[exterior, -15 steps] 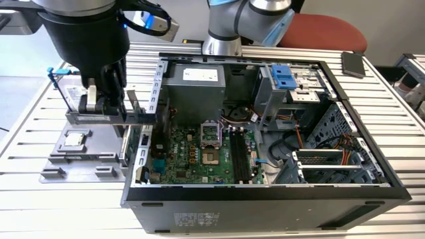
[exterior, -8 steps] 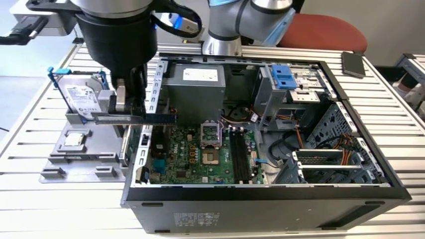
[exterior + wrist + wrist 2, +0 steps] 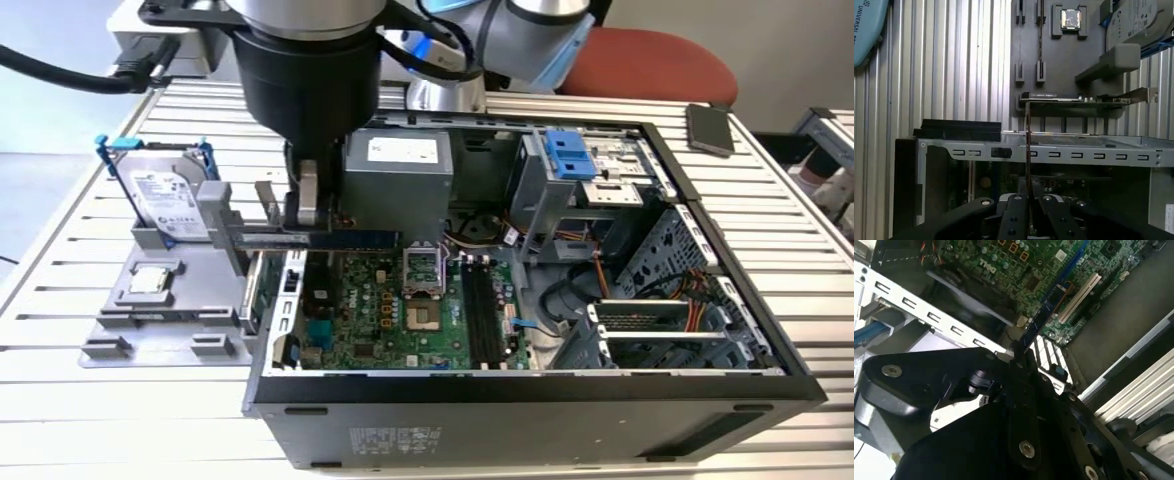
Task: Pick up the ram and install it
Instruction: 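Pick up the ram and move it above insertion slot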
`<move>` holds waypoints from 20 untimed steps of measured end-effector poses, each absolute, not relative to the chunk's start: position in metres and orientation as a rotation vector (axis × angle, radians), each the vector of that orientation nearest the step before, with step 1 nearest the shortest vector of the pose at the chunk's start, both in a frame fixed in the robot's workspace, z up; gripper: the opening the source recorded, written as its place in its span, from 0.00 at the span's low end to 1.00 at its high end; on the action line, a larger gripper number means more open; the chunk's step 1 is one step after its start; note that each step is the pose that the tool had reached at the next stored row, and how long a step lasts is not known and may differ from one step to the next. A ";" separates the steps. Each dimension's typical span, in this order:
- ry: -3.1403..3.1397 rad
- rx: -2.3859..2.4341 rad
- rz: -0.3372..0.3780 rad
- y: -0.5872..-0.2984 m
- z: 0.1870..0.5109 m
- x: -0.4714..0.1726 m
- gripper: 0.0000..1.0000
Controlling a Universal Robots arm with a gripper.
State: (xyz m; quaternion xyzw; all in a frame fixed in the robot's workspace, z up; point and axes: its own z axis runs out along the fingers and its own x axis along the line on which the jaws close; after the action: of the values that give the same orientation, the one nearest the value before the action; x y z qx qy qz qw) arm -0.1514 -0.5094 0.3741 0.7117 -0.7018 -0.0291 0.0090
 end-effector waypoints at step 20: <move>-2.179 2.210 -0.118 -0.510 0.374 -0.060 0.00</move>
State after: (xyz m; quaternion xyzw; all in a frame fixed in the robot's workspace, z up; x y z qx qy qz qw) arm -0.0604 -0.5097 0.3742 0.7113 -0.7016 -0.0381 0.0179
